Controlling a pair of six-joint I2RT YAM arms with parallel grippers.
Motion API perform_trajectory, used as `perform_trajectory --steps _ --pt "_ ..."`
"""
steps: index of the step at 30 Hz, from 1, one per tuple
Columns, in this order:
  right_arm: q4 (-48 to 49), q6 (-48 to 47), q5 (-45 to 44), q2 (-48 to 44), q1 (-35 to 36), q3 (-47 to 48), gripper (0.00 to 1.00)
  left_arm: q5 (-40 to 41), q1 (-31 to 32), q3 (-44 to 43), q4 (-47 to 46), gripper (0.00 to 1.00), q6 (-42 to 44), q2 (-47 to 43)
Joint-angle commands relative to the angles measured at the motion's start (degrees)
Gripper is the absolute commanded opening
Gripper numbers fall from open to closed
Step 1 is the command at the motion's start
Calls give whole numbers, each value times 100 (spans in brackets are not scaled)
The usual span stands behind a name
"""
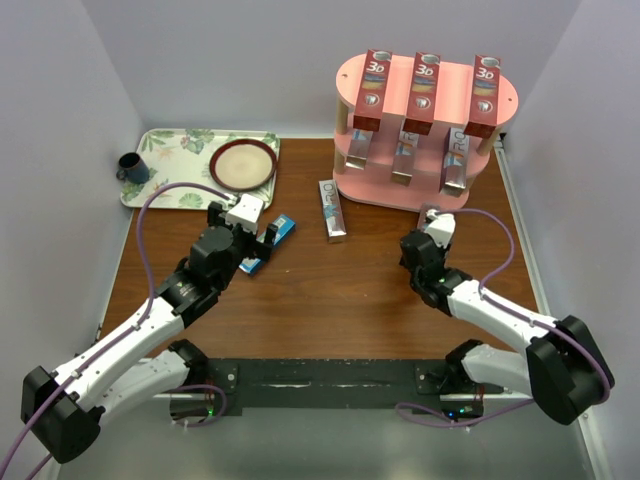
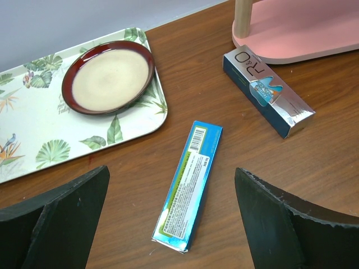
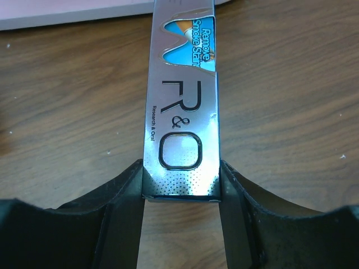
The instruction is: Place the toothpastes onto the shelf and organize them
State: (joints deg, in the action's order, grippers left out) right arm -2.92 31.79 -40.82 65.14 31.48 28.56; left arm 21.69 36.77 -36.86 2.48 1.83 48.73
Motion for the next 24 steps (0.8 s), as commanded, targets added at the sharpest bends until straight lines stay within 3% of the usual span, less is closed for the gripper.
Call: perform_trajectory --steps 1,15,19,24 --pt "907 -401 -137 120 7 140 31 -33 -21 4 -160 99 108 -74" --pt "1522 -1131 -365 1553 -151 1196 31 -25 -30 30 -160 99 125 -180" --pt "1487 -1193 -278 1502 -151 1205 30 -34 -30 21 -160 99 125 -162" --pt "1654 -1333 -93 782 -151 671 29 -51 -30 30 -160 99 134 -127"
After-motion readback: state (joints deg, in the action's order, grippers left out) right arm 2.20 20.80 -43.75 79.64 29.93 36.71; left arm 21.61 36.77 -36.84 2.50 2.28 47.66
